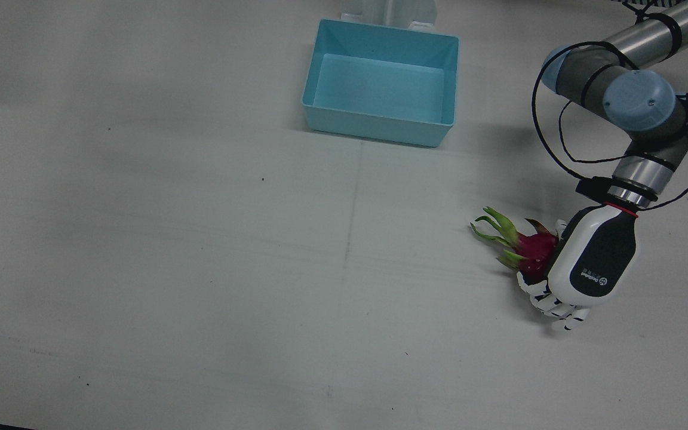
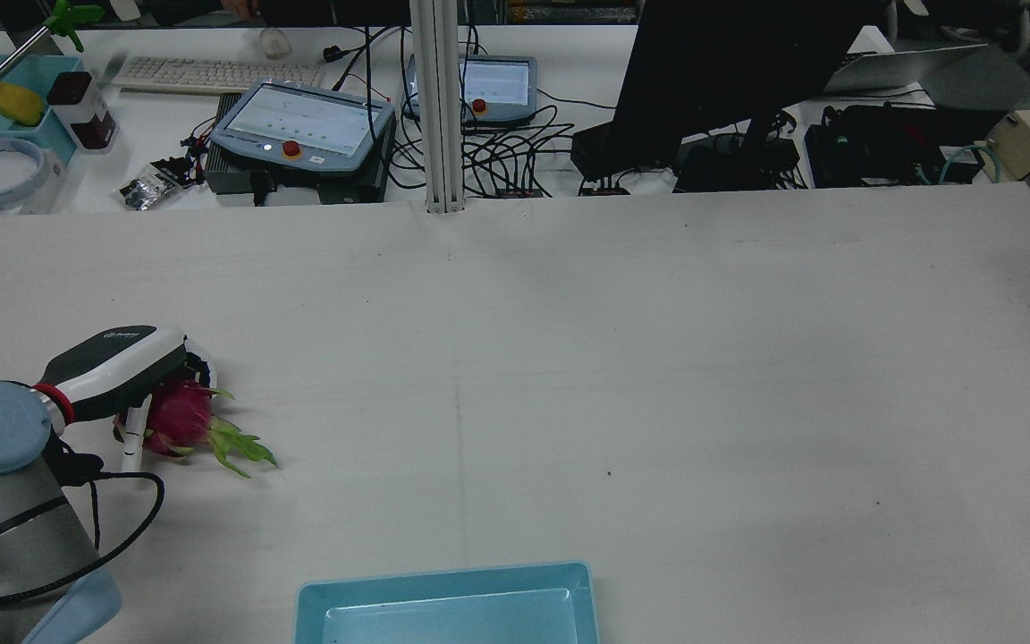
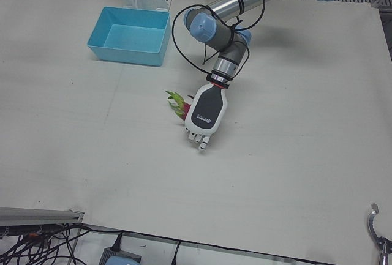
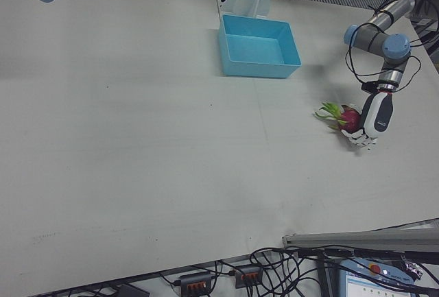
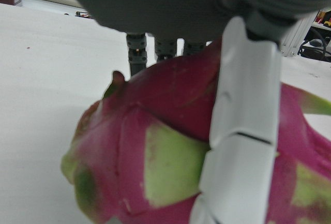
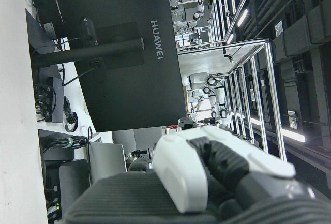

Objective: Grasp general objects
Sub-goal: 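Close the left hand's fingers around the dragon fruit, then lift the dragon fruit with the left hand off the table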

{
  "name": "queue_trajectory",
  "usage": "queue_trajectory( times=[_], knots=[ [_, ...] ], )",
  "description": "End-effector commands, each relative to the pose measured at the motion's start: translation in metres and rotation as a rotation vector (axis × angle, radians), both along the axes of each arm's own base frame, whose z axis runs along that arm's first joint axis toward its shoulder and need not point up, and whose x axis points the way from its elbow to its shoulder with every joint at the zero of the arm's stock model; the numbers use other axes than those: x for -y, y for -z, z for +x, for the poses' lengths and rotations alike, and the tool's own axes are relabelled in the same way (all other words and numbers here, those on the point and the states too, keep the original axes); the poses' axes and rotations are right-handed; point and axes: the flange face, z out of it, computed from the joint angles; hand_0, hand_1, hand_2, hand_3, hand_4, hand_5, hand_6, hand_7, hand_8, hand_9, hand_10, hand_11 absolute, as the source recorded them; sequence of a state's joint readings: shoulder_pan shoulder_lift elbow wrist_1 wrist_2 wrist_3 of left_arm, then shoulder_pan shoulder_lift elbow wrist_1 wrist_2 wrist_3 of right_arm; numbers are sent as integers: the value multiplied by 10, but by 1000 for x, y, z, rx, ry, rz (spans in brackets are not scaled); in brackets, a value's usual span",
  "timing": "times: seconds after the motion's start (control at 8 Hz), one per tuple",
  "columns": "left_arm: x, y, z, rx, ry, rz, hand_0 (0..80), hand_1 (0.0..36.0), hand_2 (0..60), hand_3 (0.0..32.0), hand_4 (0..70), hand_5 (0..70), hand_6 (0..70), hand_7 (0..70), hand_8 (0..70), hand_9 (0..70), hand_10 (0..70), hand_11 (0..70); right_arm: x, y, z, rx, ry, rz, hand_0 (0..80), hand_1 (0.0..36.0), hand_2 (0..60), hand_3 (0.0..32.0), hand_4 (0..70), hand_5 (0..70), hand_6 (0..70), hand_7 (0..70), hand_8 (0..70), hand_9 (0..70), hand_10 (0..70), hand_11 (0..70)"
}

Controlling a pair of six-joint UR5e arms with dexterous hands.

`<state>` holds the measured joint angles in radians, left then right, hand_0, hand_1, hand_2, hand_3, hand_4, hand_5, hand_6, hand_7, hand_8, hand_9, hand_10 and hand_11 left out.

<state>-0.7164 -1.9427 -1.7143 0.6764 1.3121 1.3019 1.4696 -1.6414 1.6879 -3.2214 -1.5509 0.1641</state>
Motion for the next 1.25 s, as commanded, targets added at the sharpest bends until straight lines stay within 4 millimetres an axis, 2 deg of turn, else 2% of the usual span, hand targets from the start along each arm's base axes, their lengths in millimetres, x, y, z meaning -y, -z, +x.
queue_trajectory(
  times=[0.0, 0.12, 0.25, 0.38, 0.5, 0.62, 0.75, 0.88, 1.0, 1.12],
  knots=[
    [1, 2, -1, -5, 8, 4, 595, 191, 296, 0, 700, 700, 625, 678, 410, 515, 255, 377, 0, 0, 0, 0, 0, 0, 0, 0, 0, 0, 0, 0, 0, 0, 0, 0, 0, 0],
    [1, 3, -2, -5, 20, 7, 529, 79, 151, 0, 700, 700, 672, 700, 525, 522, 264, 376, 0, 0, 0, 0, 0, 0, 0, 0, 0, 0, 0, 0, 0, 0, 0, 0, 0, 0],
    [2, 6, -1, -19, 20, 9, 534, 84, 158, 0, 700, 700, 689, 700, 534, 535, 305, 432, 0, 0, 0, 0, 1, 1, 0, 0, 0, 0, 0, 0, 0, 0, 0, 0, 0, 0],
    [4, 16, 3, -35, 13, 20, 545, 91, 179, 0, 700, 700, 700, 700, 565, 576, 371, 516, 0, 1, 0, 0, 2, 1, 0, 0, 0, 0, 0, 0, 0, 0, 0, 0, 0, 0],
    [9, 34, 10, -47, 2, 27, 550, 92, 202, 0, 700, 700, 700, 700, 628, 661, 454, 631, 0, 1, 0, 0, 0, 1, 0, 0, 0, 0, 0, 0, 0, 0, 0, 0, 0, 0],
    [11, 50, 18, -70, -46, 36, 560, 107, 247, 0, 700, 700, 700, 700, 660, 700, 527, 700, 0, 0, 0, 0, 0, 0, 0, 0, 0, 0, 0, 0, 0, 0, 0, 0, 0, 0],
    [15, 76, 27, -97, -101, 44, 570, 132, 331, 0, 700, 700, 700, 700, 688, 700, 582, 700, 0, 0, 0, 0, 0, 1, 0, 0, 0, 0, 0, 0, 0, 0, 0, 0, 0, 0],
    [22, 108, 34, -158, -124, 30, 574, 152, 412, 0, 700, 700, 700, 700, 694, 700, 604, 700, 0, 1, 0, 0, 1, 1, 0, 0, 0, 0, 0, 0, 0, 0, 0, 0, 0, 0],
    [23, 131, 40, -214, -162, 16, 574, 166, 467, 0, 700, 700, 700, 700, 697, 700, 620, 700, 0, 0, 0, 0, 0, 0, 0, 0, 0, 0, 0, 0, 0, 0, 0, 0, 0, 0],
    [27, 155, 45, -254, -204, 11, 588, 216, 600, 0, 700, 700, 700, 700, 694, 700, 648, 700, 0, 0, 0, 0, 0, 1, 0, 0, 0, 0, 0, 0, 0, 0, 0, 0, 0, 0]
  ],
)
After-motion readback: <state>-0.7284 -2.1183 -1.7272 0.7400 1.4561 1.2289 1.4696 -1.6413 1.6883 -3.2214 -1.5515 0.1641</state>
